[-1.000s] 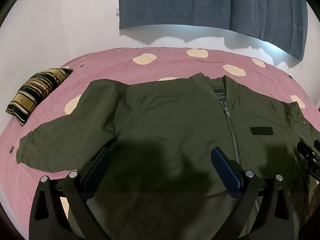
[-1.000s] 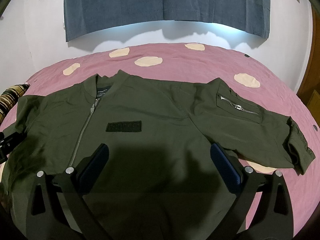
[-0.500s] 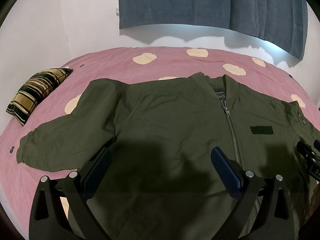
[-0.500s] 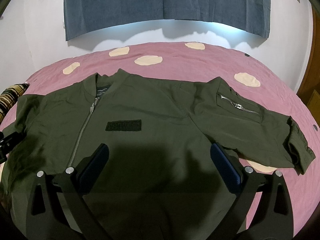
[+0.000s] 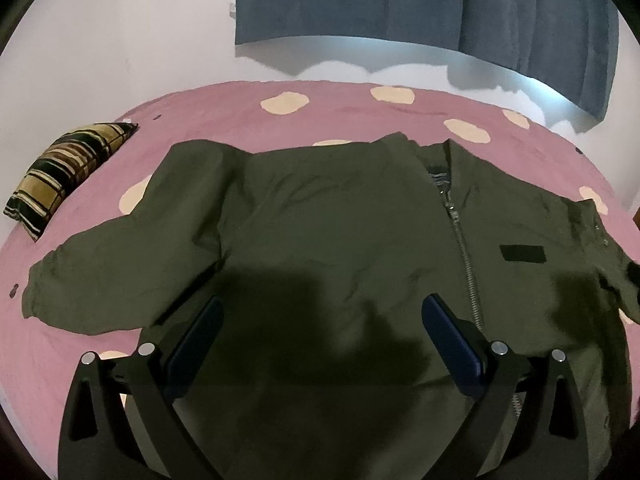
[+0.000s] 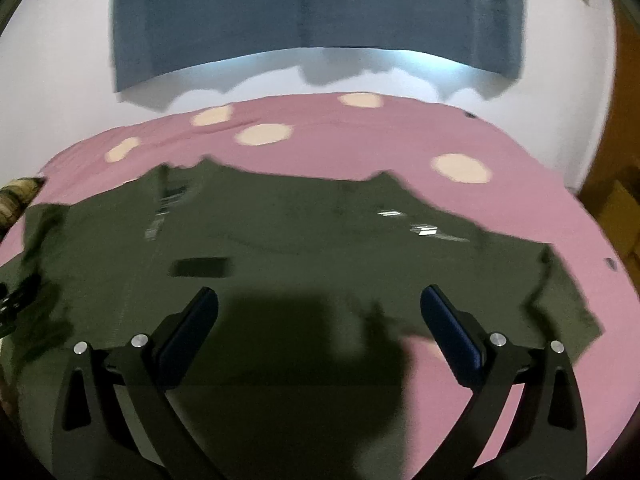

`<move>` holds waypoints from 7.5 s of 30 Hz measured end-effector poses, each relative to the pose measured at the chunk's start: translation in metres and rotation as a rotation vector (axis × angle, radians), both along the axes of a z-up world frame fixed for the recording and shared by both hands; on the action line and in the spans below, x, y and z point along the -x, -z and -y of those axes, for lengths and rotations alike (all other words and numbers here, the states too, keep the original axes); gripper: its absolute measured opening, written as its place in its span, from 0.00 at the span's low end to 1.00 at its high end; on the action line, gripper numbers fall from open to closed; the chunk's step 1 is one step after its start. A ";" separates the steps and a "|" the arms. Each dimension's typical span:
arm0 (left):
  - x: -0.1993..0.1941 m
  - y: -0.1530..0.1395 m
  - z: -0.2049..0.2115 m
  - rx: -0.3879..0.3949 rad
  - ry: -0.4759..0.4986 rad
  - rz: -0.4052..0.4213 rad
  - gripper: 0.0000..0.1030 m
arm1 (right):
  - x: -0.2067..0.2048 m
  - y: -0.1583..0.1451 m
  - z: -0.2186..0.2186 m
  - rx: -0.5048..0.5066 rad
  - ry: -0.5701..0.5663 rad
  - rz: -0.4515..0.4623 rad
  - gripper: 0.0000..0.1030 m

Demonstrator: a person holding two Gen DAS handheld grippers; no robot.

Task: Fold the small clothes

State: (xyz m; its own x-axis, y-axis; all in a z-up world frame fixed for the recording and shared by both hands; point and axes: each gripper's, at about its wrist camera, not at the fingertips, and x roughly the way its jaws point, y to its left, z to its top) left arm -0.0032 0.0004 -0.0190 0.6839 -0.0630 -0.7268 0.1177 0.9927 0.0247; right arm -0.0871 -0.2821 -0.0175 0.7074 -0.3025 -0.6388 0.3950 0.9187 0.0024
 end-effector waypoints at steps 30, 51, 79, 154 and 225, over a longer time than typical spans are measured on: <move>-0.013 0.012 0.020 -0.060 -0.008 -0.059 0.96 | 0.205 0.041 0.351 -0.556 0.503 0.106 0.05; -0.014 0.008 0.012 -0.042 -0.026 -0.072 0.96 | 0.274 0.108 0.374 -1.138 0.413 0.613 0.59; -0.017 -0.002 -0.058 0.049 -0.142 -0.084 0.96 | 0.171 -0.029 0.286 -0.726 0.270 0.440 0.13; -0.015 0.003 -0.115 0.105 -0.173 -0.073 0.96 | 0.013 0.076 0.082 -0.759 -0.107 -0.048 0.21; -0.015 -0.235 -0.169 0.410 -0.088 0.309 0.17 | 0.032 0.037 0.058 -0.674 -0.107 0.129 0.57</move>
